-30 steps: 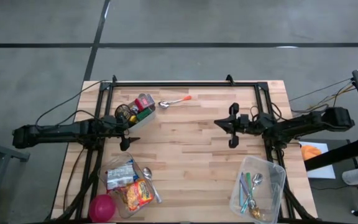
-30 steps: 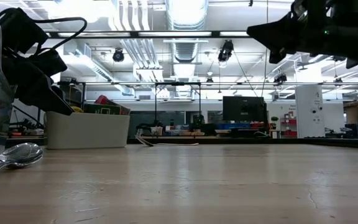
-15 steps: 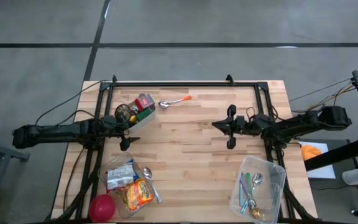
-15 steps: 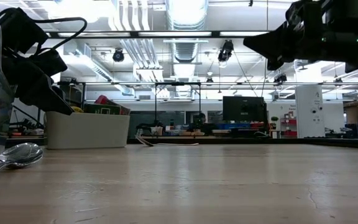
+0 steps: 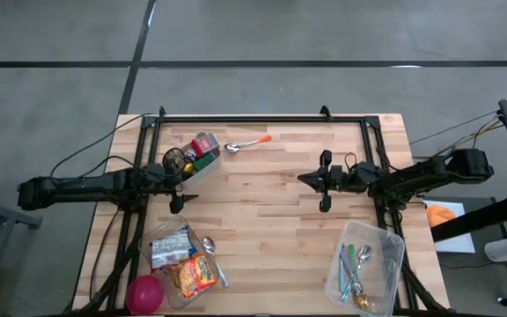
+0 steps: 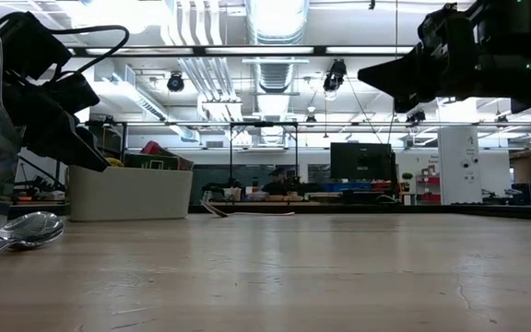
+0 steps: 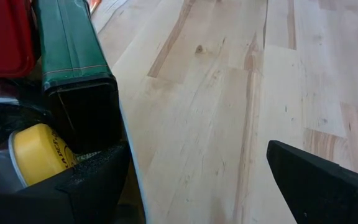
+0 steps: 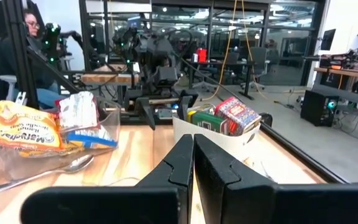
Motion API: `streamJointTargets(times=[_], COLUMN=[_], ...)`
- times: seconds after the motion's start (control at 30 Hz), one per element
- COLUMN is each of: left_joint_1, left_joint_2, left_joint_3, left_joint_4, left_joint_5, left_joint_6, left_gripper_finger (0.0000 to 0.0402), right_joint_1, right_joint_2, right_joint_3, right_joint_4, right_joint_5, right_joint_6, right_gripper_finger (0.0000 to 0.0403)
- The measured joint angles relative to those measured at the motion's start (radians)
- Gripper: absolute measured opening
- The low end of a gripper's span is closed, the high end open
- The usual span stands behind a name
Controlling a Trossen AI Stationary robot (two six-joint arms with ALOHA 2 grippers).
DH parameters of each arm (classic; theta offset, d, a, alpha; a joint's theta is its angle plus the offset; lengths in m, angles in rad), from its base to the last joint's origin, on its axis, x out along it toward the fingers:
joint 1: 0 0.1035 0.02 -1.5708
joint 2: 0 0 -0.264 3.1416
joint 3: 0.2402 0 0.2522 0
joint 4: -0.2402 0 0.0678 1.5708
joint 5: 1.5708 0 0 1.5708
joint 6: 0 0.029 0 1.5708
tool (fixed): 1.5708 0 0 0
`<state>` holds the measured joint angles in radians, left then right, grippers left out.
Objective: Pick & Place Food Item
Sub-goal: Put the orange spoon into the white bin
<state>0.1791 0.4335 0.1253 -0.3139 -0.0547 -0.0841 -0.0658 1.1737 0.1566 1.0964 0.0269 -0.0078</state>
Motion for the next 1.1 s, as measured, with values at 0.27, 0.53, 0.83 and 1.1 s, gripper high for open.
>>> streamJointTargets(times=[0.27,0.53,0.83,1.1], left_joint_1=[0.0,-0.001,-0.001,-0.001], left_joint_2=[0.0,0.001,0.034,0.29], left_joint_3=[0.012,0.181,0.348,0.517], left_joint_4=[-0.039,-0.202,-0.084,-0.178], left_joint_5=[0.001,0.0,-0.057,-0.075], left_joint_6=[-0.029,-0.054,-0.281,-0.335], left_gripper_finger=[0.0383,0.0383,0.0383,0.0383], right_joint_1=[0.0,0.0,0.0,0.0], right_joint_2=[0.02,0.019,0.019,0.019], right_joint_3=[0.0,0.0,0.0,0.0], right_joint_4=[-0.001,0.0,0.0,-0.001], right_joint_5=[0.0,0.0,0.0,0.0], right_joint_6=[0.0,0.0,0.0,0.0], right_gripper_finger=[0.0011,0.0011,0.0011,0.0011])
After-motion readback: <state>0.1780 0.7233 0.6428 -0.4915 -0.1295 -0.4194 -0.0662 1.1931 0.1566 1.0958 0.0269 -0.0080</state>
